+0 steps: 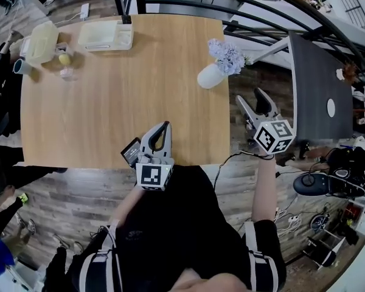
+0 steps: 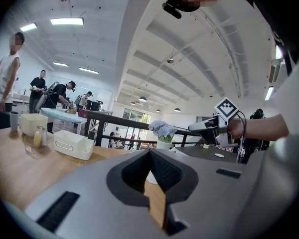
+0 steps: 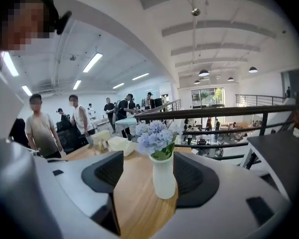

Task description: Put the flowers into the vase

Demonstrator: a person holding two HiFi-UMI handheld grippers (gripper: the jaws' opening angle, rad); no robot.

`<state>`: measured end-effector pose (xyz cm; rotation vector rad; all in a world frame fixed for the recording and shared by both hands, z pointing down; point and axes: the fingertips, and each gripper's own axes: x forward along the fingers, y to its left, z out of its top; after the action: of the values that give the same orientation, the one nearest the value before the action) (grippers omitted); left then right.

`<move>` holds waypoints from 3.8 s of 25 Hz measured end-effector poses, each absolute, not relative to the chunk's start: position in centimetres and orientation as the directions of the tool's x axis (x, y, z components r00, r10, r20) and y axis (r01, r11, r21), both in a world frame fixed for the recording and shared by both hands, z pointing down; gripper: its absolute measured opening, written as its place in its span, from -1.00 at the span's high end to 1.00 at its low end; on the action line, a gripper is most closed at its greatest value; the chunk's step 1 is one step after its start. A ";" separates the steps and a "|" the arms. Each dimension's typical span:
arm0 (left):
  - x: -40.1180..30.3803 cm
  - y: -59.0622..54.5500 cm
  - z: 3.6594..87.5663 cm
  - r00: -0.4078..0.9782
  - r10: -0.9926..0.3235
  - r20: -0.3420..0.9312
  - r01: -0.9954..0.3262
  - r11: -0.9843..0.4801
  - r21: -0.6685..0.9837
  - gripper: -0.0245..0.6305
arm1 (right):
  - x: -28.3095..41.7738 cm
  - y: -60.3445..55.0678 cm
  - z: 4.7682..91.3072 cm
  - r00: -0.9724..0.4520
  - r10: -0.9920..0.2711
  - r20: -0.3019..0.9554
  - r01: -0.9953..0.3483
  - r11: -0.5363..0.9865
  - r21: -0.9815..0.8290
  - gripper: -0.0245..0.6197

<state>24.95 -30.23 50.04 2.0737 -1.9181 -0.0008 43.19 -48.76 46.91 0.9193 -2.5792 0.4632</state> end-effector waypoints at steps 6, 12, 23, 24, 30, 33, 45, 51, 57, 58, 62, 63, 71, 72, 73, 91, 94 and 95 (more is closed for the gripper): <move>28.3 -30.7 50.1 0.263 -0.946 0.191 -0.948 -0.217 0.232 0.83 | 44.2 -39.8 48.5 -0.738 -0.586 0.334 -0.675 0.649 -0.351 -0.05; 30.8 -27.5 50.2 0.275 -0.942 0.193 -0.951 -0.236 0.200 0.83 | 42.6 -33.9 51.3 -0.809 -0.514 0.285 -0.584 0.642 -0.498 -0.05; 42.1 -22.3 48.1 0.188 -0.971 0.148 -0.982 -0.185 0.034 0.83 | 50.9 -24.5 51.4 -0.880 -0.444 0.165 -0.458 0.708 -0.538 -0.05; 43.3 -21.6 47.6 0.185 -0.973 0.139 -0.982 -0.187 0.001 0.83 | 51.9 -23.3 51.5 -0.878 -0.453 0.156 -0.461 0.710 -0.532 -0.05; 50.4 -17.6 47.0 0.243 -0.950 0.196 -0.965 -0.257 -0.046 0.83 | 55.5 -18.2 51.6 -0.887 -0.445 0.118 -0.430 0.709 -0.559 -0.05; 50.9 -15.3 47.4 0.213 -0.954 0.209 -0.974 -0.224 -0.031 0.83 | 56.2 -16.0 51.4 -0.898 -0.425 0.112 -0.413 0.730 -0.545 -0.05; 40.1 -5.6 48.2 0.038 -0.995 0.096 -0.987 -0.022 0.158 0.83 | 50.5 -6.4 51.6 -0.897 -0.418 0.143 -0.442 0.833 -0.333 0.05; 41.2 2.2 48.9 0.083 -0.980 0.181 -0.969 -0.036 0.244 0.83 | 50.2 2.0 50.2 -0.859 -0.483 0.169 -0.512 0.804 -0.303 0.36; 44.4 3.3 48.3 0.198 -0.968 0.152 -0.956 -0.156 0.249 0.83 | 53.1 4.6 49.8 -0.774 -0.602 0.195 -0.633 0.730 -0.258 0.70; 44.8 3.8 48.3 0.208 -0.965 0.159 -0.955 -0.166 0.246 0.83 | 53.9 4.6 49.4 -0.758 -0.623 0.190 -0.651 0.715 -0.254 0.73; 45.2 5.7 48.0 0.186 -0.964 0.188 -0.963 -0.141 0.230 0.83 | 56.3 4.8 48.3 -0.738 -0.658 0.148 -0.669 0.686 -0.286 0.80; 45.2 6.1 47.8 0.169 -0.966 0.194 -0.968 -0.125 0.219 0.83 | 56.7 5.0 48.2 -0.743 -0.654 0.139 -0.661 0.687 -0.301 0.81; 49.9 6.7 46.5 0.072 -0.980 0.187 -0.973 -0.028 0.230 0.83 | 61.8 5.2 48.0 -0.781 -0.613 0.121 -0.615 0.717 -0.328 0.87; 51.2 6.6 46.3 0.091 -0.979 0.184 -0.975 -0.050 0.218 0.83 | 62.5 5.1 48.1 -0.784 -0.608 0.124 -0.610 0.720 -0.329 0.87; 52.5 6.4 46.2 0.109 -0.977 0.181 -0.976 -0.071 0.204 0.83 | 63.1 5.1 48.2 -0.792 -0.598 0.125 -0.601 0.725 -0.336 0.87; 57.6 6.6 44.9 0.187 -0.969 0.161 -0.974 -0.162 0.156 0.83 | 64.5 6.4 46.8 -0.809 -0.579 0.100 -0.582 0.767 -0.270 0.88; 57.3 7.0 45.4 0.193 -0.967 0.168 -0.973 -0.167 0.159 0.83 | 64.2 6.8 47.2 -0.804 -0.585 0.108 -0.589 0.760 -0.275 0.88; 57.1 7.1 45.5 0.194 -0.966 0.169 -0.972 -0.167 0.163 0.83 | 64.1 6.9 47.4 -0.803 -0.586 0.111 -0.591 0.758 -0.275 0.88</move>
<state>57.07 7.14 45.48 2.2353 -1.8577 0.0379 64.07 6.93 47.39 0.9811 -2.9288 0.4679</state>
